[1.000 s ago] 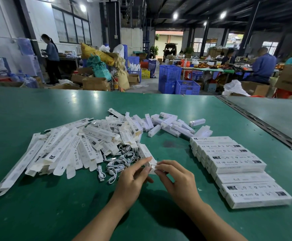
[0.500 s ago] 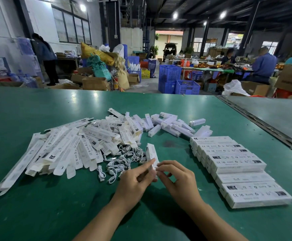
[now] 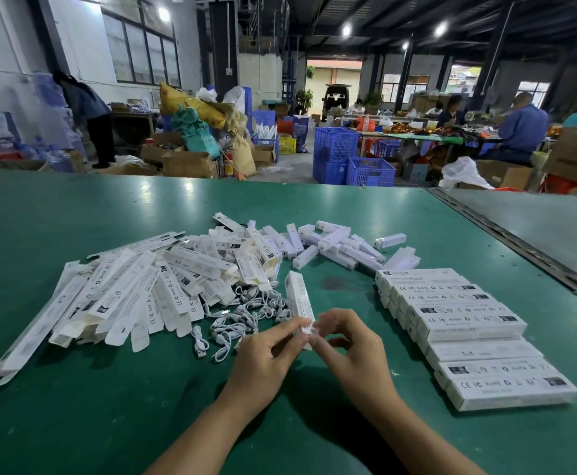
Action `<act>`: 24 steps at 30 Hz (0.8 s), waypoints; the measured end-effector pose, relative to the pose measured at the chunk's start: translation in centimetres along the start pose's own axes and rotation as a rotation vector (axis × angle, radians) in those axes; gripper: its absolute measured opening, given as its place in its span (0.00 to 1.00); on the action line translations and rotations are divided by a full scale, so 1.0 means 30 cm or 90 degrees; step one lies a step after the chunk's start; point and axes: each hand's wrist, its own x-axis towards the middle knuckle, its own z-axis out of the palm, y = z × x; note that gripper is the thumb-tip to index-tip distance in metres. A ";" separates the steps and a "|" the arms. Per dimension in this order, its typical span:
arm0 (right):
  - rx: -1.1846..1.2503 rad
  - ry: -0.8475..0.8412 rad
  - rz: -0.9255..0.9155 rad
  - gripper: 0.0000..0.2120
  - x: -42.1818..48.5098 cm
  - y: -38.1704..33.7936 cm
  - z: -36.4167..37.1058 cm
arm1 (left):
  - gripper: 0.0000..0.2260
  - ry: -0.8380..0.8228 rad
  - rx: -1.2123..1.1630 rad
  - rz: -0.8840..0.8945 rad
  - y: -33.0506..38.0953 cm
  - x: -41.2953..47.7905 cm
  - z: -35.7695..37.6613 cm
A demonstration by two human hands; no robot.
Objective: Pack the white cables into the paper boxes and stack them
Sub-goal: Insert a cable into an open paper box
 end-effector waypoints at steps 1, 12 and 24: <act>0.046 -0.023 0.052 0.14 0.000 0.004 0.001 | 0.10 0.013 0.012 0.012 0.004 0.000 0.001; 0.313 -0.147 0.249 0.16 0.006 0.026 -0.003 | 0.25 -0.070 0.020 0.087 0.000 0.008 0.004; 0.233 -0.338 0.263 0.22 -0.045 0.018 -0.102 | 0.30 0.137 -0.272 -0.048 -0.016 0.039 -0.034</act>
